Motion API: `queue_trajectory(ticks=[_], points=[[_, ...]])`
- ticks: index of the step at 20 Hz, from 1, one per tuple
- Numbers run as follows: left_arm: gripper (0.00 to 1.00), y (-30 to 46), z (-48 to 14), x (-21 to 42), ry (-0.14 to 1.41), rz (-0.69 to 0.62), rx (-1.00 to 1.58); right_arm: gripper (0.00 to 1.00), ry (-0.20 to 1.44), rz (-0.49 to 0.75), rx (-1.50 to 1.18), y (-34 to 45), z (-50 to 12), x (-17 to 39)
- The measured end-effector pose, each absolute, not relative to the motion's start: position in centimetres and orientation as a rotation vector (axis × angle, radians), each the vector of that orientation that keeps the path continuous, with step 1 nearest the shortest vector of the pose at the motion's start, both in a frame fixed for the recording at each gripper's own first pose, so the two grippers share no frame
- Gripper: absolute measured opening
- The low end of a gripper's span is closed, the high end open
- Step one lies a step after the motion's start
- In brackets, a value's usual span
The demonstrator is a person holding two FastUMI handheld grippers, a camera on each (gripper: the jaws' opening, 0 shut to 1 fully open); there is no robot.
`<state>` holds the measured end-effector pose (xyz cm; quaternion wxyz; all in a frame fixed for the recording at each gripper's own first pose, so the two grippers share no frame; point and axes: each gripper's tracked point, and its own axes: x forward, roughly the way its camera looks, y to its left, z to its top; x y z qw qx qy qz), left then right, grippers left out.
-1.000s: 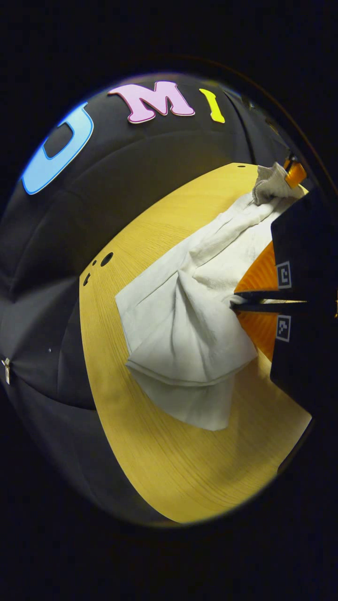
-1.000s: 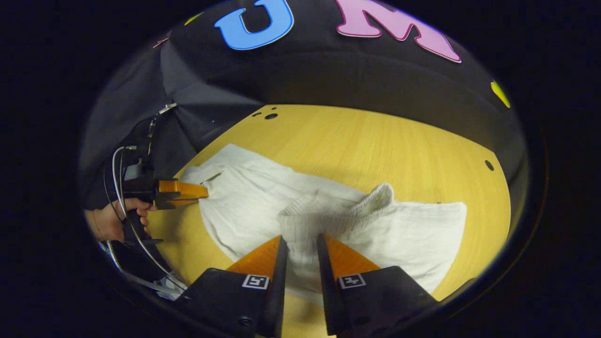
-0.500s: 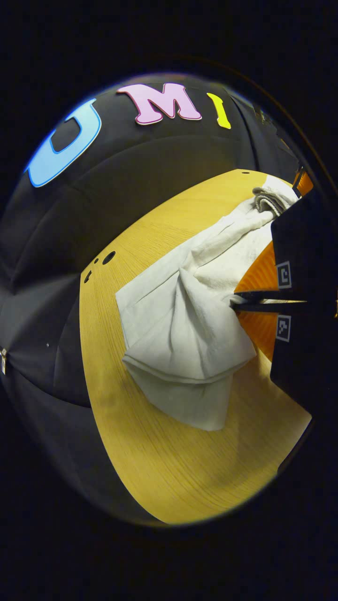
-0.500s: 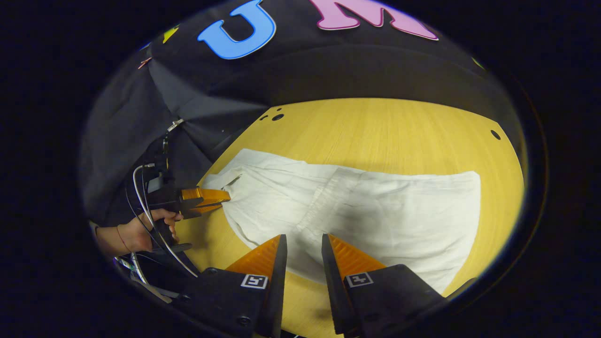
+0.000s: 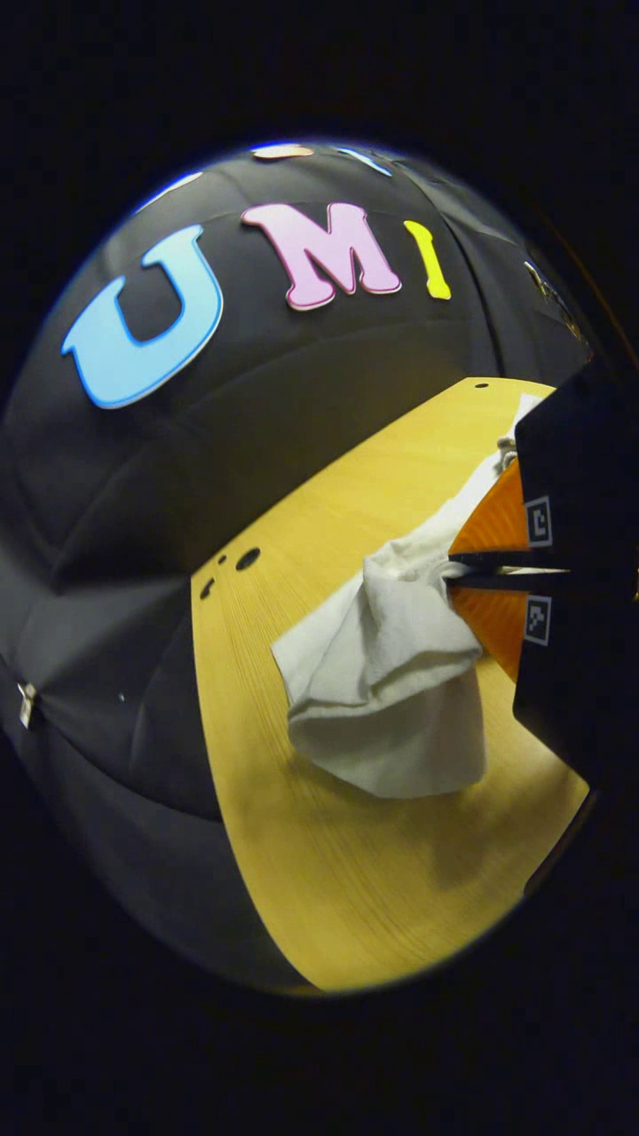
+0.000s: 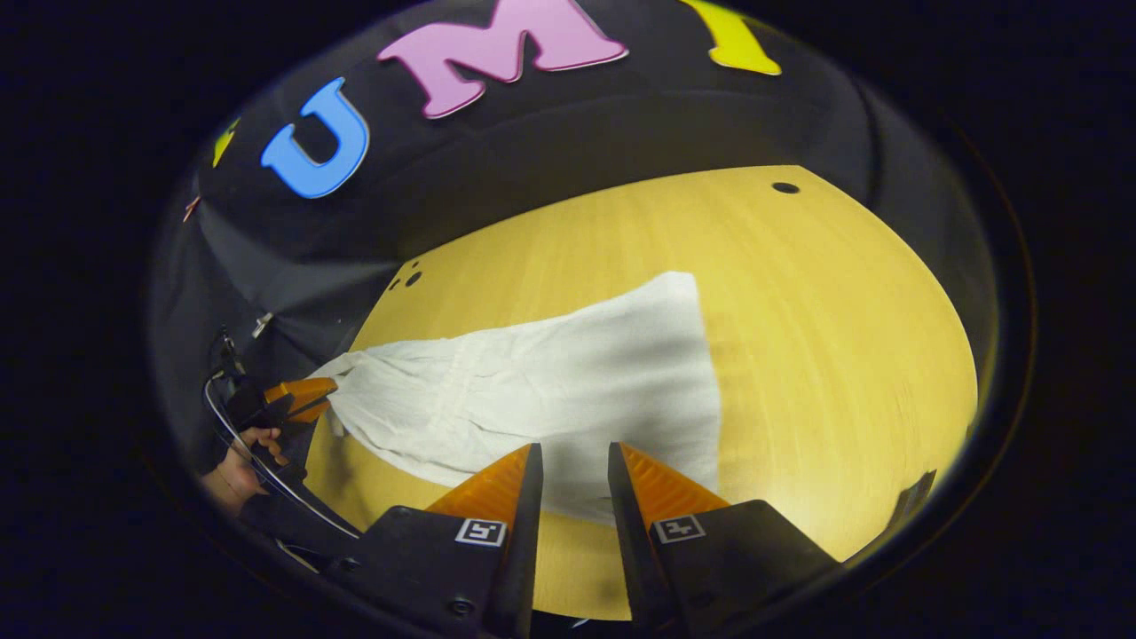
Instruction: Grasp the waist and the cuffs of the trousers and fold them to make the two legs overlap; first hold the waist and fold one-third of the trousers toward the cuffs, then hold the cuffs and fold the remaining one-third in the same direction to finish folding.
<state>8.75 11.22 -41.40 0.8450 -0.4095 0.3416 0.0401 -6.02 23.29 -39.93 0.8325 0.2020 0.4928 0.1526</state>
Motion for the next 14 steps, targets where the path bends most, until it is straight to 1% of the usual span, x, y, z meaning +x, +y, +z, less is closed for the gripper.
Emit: queue_trajectory(ticks=[5,9,14], points=[[0.05,7.4,-36.4,10.8,0.622,-0.009,-0.733,0.45,1.007,0.210,0.465,17.6,-40.1,-7.5],[0.05,1.9,-33.0,12.0,0.586,-0.123,-0.673,0.45,0.974,0.167,0.486,14.2,-39.0,-8.2],[0.05,-4.8,-31.5,12.5,0.594,-0.240,-0.607,0.45,0.974,0.138,0.494,10.8,-38.8,-9.2]])
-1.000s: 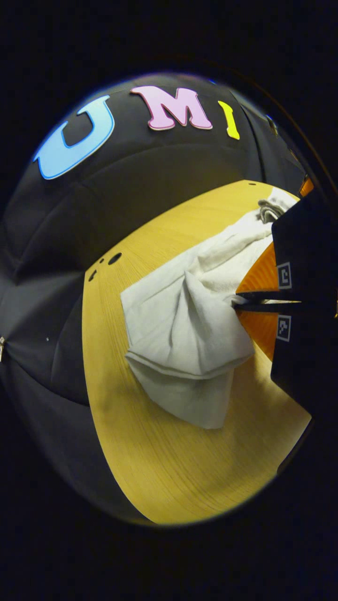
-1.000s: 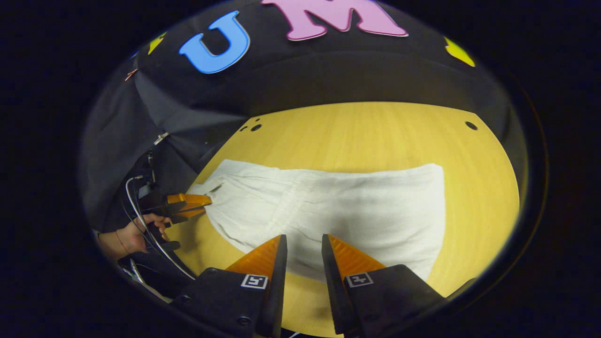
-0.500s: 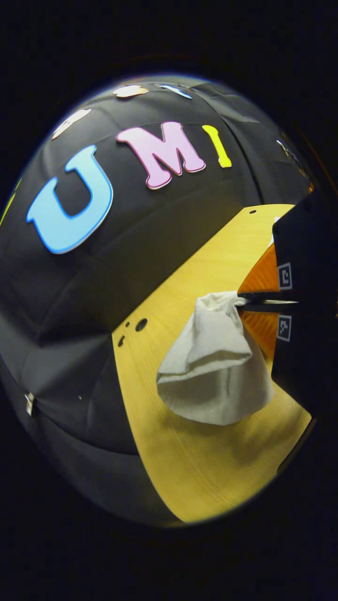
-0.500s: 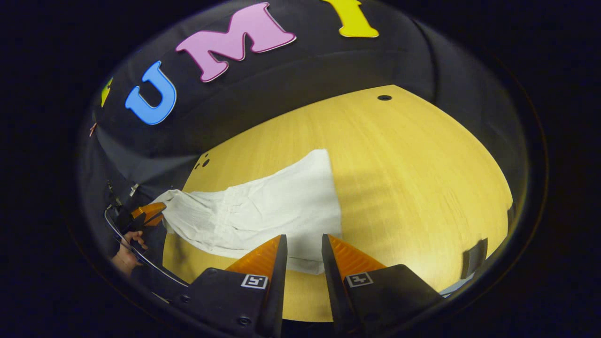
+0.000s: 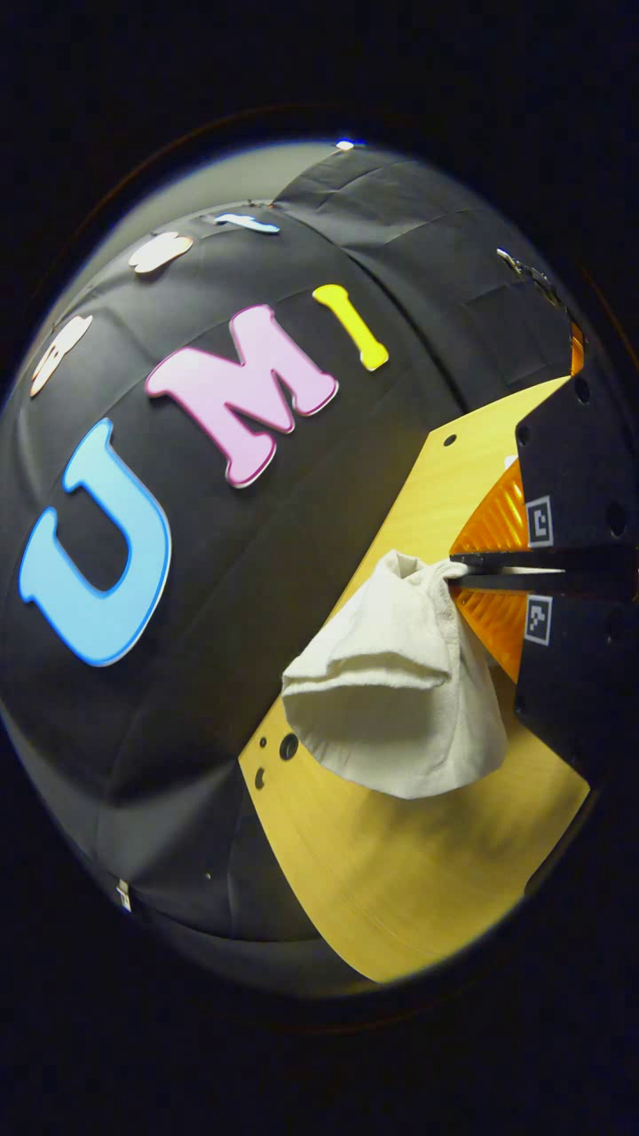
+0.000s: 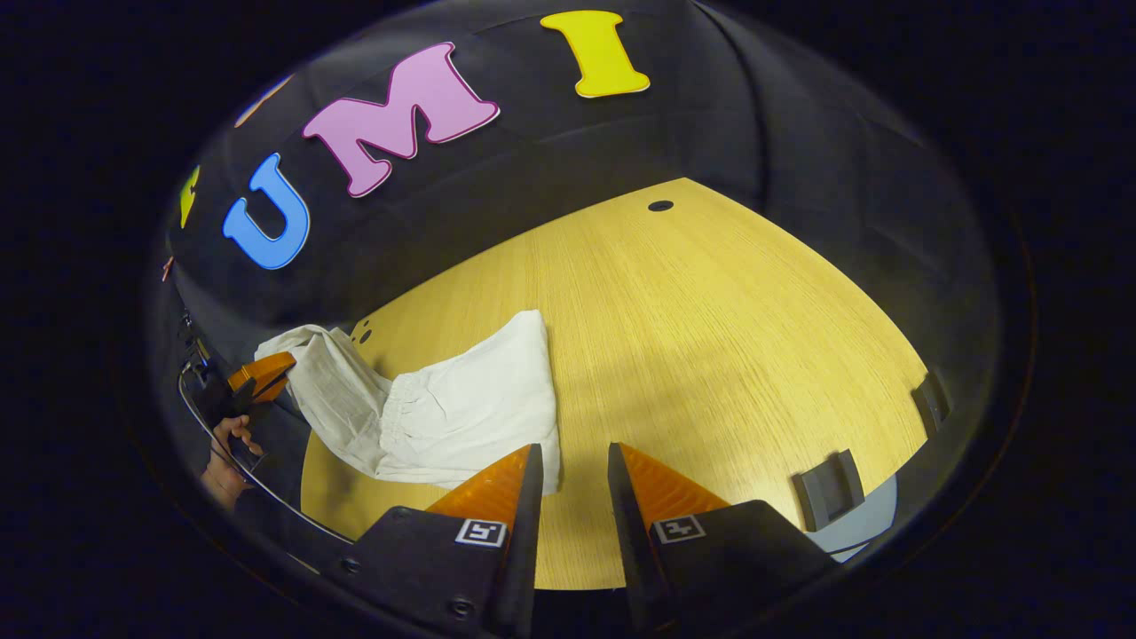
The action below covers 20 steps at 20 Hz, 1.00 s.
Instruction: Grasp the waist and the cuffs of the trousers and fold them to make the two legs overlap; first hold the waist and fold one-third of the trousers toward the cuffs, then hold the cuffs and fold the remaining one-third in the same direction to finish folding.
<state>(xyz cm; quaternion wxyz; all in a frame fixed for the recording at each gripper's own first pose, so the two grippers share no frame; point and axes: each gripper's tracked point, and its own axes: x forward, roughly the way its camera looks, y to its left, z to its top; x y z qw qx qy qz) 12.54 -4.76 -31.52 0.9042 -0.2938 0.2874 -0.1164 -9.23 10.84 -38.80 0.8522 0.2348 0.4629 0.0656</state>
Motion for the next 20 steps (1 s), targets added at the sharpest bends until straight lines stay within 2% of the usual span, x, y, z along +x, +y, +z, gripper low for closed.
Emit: queue_trajectory(ticks=[8,20], points=[[0.05,-13.8,-32.5,11.9,0.667,-0.367,-0.524,0.45,0.964,0.109,0.523,8.0,-38.8,-9.2],[0.05,-21.8,-38.4,7.9,0.831,-0.492,-0.278,0.45,0.963,0.022,0.553,4.5,-39.1,-10.7]])
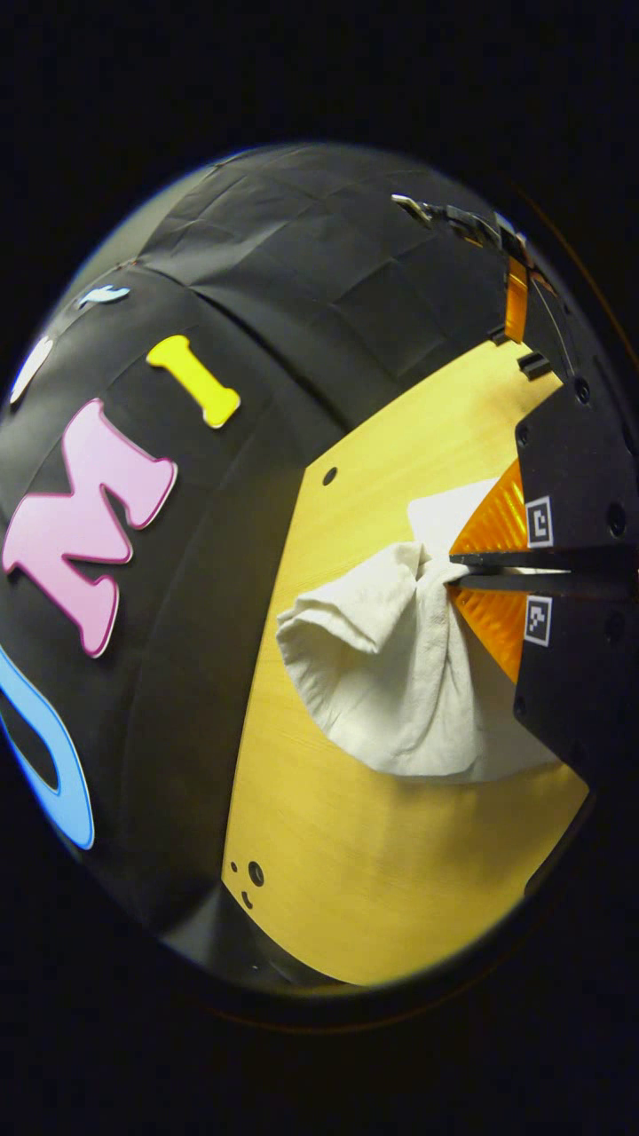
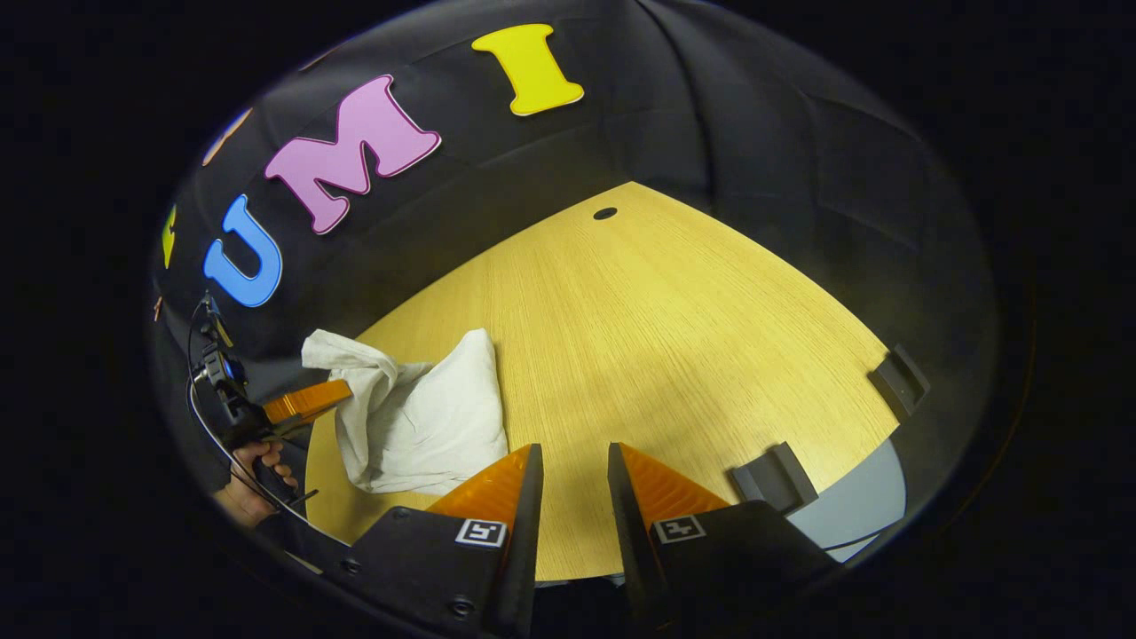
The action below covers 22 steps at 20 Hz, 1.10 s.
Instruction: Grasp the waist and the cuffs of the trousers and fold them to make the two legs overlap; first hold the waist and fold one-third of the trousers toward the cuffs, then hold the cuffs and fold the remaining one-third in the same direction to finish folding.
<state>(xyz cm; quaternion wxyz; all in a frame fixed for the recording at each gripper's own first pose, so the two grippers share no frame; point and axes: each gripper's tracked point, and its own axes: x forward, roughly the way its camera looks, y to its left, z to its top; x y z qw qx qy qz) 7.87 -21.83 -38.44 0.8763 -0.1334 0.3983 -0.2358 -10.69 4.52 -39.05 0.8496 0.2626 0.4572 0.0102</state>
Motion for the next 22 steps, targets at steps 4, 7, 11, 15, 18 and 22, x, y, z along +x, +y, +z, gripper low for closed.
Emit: queue_trajectory(ticks=[4,7,11,15,18,22], points=[[0.10,-23.6,-40.4,5.2,0.875,-0.572,-0.151,0.46,0.961,0.006,0.563,4.5,-39.1,-11.0],[0.16,-24.8,-40.8,3.0,0.899,-0.629,-0.133,0.46,0.961,0.007,0.563,4.6,-39.0,-11.2],[0.60,-26.5,-40.5,0.2,0.914,-0.713,-0.140,0.46,0.959,0.008,0.565,5.0,-38.9,-11.3],[0.70,-27.7,-39.8,-2.6,0.918,-0.800,-0.145,0.46,0.958,0.020,0.567,5.6,-38.7,-11.1],[0.75,-27.6,-38.7,-3.5,0.908,-0.825,-0.177,0.45,0.946,0.045,0.568,6.6,-38.1,-10.5],[0.80,-25.8,-36.7,-3.7,0.918,-0.748,-0.305,0.45,0.883,0.145,0.551,9.3,-35.7,-9.6]])
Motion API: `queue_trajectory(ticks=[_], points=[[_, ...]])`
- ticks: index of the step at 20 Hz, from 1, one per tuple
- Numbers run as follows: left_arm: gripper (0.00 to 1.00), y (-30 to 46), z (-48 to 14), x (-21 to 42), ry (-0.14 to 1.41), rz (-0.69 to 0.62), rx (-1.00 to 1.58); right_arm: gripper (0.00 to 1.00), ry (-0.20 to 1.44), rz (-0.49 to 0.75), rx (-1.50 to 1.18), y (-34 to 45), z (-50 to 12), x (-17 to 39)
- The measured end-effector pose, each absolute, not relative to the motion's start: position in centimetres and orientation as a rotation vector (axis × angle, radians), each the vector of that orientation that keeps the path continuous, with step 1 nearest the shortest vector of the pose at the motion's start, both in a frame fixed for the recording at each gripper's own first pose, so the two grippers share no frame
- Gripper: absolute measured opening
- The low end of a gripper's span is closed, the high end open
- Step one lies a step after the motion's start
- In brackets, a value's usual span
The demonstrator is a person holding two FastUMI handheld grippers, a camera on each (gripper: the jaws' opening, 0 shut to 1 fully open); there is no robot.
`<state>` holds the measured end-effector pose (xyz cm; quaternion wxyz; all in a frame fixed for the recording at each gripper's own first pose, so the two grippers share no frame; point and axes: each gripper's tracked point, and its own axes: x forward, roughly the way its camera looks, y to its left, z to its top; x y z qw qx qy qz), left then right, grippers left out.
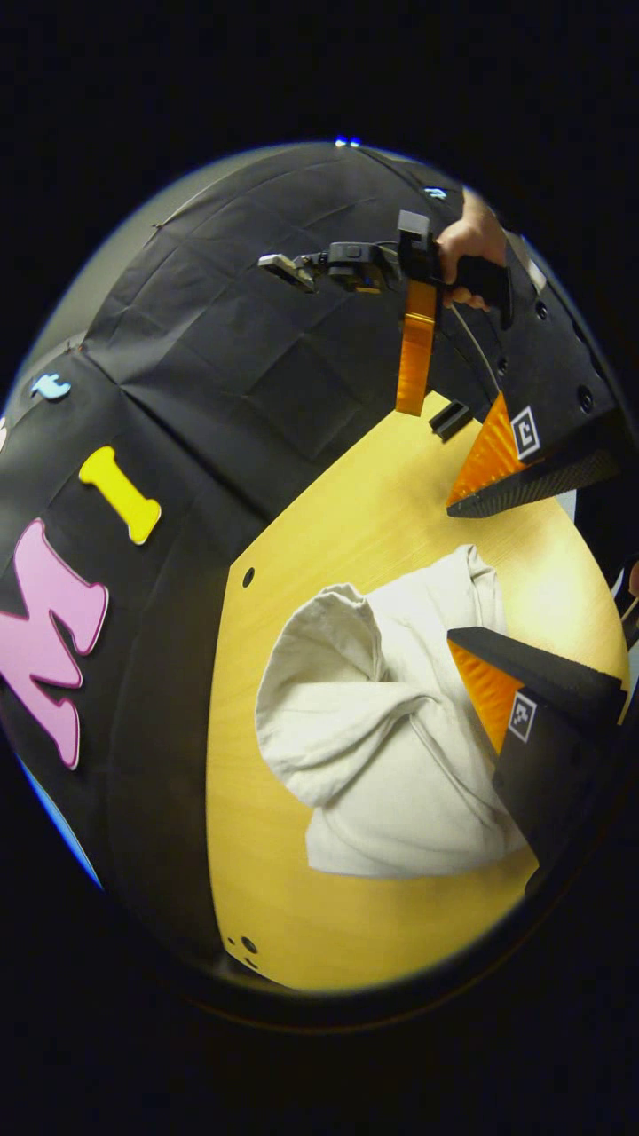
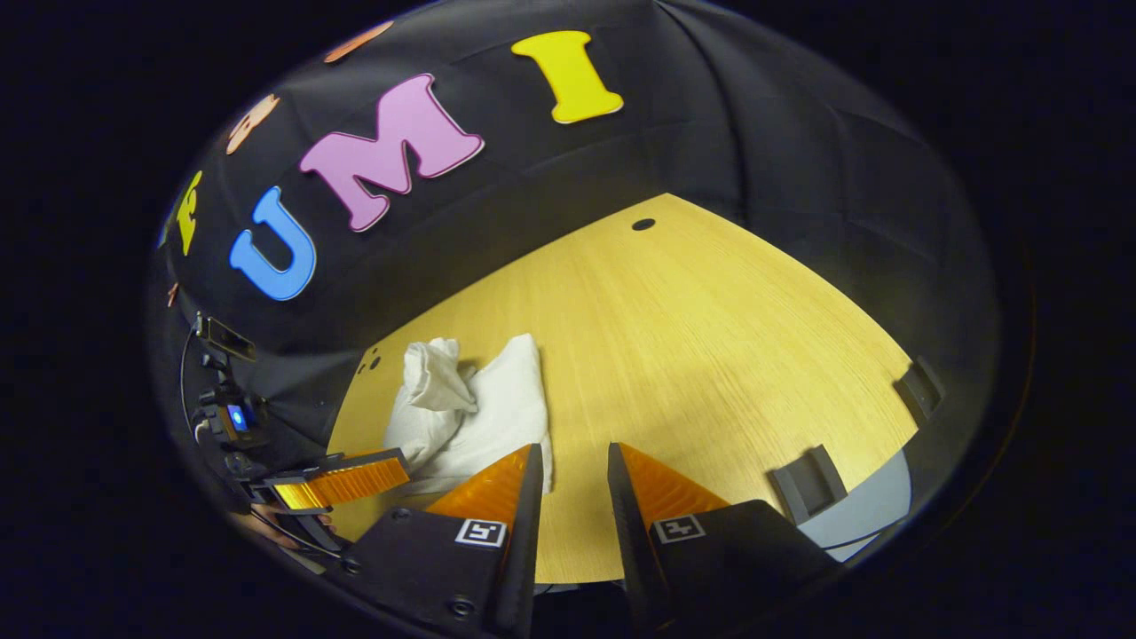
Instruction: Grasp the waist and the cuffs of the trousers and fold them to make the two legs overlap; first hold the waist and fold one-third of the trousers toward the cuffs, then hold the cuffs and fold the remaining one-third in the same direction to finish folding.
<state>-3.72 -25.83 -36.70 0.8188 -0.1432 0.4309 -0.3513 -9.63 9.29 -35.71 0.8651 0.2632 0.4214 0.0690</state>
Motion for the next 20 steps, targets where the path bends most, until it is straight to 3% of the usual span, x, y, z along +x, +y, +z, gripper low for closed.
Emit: queue_trajectory(ticks=[1,2,5,6,15,20], points=[[0.80,-25.0,-36.1,-3.5,0.910,-0.714,-0.330,0.45,0.870,0.170,0.553,10.1,-35.0,-9.4],[0.81,-24.0,-35.4,-3.3,0.899,-0.681,-0.354,0.38,0.863,0.195,0.554,10.9,-34.5,-9.2],[0.81,-21.3,-33.2,-2.5,0.844,-0.598,-0.400,0.42,0.840,0.261,0.537,13.1,-32.8,-8.7],[0.81,-20.3,-32.5,-2.1,0.823,-0.570,-0.404,0.51,0.831,0.287,0.534,13.8,-32.2,-8.5],[0.82,-12.9,-29.7,-0.5,0.750,-0.353,-0.439,0.51,0.786,0.477,0.557,19.5,-28.3,-6.1],[0.82,-11.9,-30.4,-0.3,0.749,-0.299,-0.401,0.51,0.807,0.524,0.556,20.2,-28.9,-5.6]])
